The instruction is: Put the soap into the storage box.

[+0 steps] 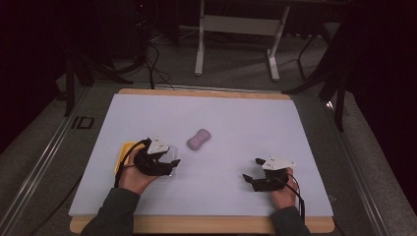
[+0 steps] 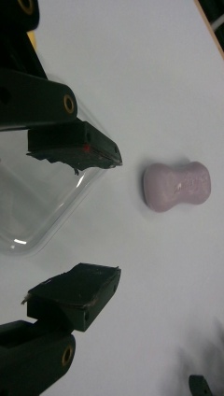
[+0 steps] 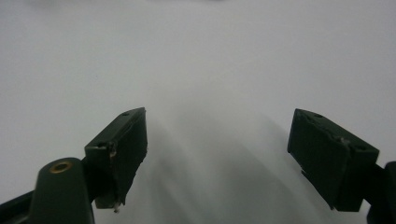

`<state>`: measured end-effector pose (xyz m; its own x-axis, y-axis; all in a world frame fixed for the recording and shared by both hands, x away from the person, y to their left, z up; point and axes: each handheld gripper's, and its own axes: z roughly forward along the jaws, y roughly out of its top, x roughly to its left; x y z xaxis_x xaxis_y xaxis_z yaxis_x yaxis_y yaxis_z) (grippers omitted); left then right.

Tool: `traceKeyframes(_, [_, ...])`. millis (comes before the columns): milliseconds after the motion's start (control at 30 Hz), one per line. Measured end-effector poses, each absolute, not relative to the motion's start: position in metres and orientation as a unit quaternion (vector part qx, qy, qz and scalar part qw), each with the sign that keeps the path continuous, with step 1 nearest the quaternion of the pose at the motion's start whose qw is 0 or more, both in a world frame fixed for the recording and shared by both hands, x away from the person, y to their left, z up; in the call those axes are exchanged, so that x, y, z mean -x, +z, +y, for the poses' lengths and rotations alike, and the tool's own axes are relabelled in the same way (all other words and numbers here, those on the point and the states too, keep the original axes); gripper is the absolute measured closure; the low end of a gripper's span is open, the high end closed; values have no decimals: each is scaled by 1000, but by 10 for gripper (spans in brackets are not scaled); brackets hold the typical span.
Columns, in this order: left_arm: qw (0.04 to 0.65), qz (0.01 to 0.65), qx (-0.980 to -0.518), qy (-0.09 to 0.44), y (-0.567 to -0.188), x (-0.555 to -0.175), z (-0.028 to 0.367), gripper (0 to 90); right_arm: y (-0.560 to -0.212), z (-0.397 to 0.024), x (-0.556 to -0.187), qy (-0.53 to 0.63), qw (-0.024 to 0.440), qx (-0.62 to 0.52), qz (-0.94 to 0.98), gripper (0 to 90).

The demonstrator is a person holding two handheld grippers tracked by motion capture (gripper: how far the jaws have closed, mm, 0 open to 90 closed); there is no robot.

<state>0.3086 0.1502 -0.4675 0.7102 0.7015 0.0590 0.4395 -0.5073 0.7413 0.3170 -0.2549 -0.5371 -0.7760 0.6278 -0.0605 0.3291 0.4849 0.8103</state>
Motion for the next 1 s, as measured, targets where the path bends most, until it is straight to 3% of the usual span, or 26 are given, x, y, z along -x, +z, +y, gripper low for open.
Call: traceKeyframes(1000, [352,336,-856,174,-451,-357,138,385,-537,-256,-316,428,179,-282,840,196])
